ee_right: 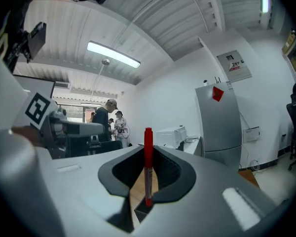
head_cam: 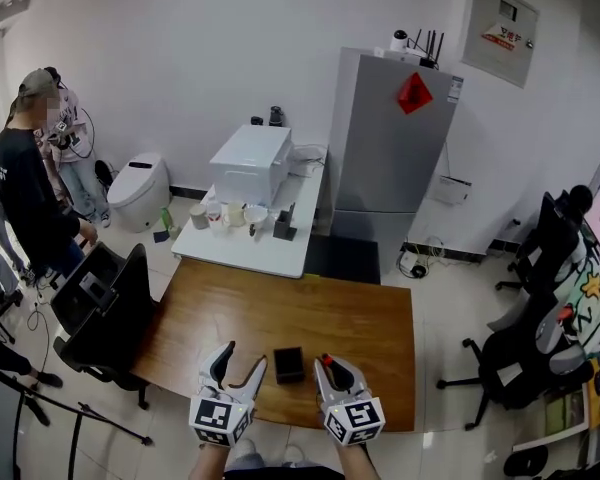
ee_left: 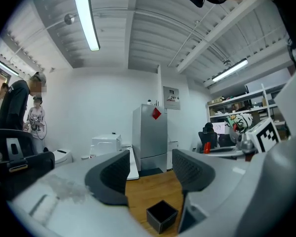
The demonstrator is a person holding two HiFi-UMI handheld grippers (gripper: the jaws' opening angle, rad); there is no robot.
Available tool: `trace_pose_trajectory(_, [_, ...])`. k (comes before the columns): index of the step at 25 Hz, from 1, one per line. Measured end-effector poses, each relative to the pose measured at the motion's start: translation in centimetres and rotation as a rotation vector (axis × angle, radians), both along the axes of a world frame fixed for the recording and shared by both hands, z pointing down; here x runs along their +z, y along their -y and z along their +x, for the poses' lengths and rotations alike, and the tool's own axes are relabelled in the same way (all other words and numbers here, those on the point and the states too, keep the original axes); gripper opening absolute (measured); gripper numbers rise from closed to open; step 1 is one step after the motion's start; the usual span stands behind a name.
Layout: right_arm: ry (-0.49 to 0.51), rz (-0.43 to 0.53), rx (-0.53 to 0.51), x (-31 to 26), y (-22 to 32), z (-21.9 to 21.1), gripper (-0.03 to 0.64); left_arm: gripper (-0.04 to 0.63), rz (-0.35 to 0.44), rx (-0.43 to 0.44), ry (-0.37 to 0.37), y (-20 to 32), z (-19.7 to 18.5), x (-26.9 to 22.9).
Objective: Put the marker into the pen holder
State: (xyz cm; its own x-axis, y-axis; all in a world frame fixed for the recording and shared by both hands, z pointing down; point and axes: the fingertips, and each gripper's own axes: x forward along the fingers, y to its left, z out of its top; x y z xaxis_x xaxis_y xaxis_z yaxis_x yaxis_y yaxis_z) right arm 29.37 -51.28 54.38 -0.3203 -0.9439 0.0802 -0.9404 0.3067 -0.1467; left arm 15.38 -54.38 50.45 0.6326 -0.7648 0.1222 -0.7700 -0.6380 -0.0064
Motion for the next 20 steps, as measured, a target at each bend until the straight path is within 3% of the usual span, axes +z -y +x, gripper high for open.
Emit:
trace_pose_trajectory(4, [0.016, -0.061, -0.031, 4.2, 2.4, -0.9, 0.055, 0.268, 0.011, 0.004, 0.014, 0.2, 0.4, -0.6])
trace_pose_trajectory(12, [-0.076, -0.036, -0.034, 9.2, 6.9, -2.9, 0.055, 0.268, -0.019, -0.029, 0.011, 0.3, -2.3, -0.2])
trace_pose_trajectory(20, [-0.168, -0.142, -0.017, 15.9, 8.1, -3.7, 0.055, 0.268, -0.014, -0.058, 0.01, 0.6, -4.5, -0.3])
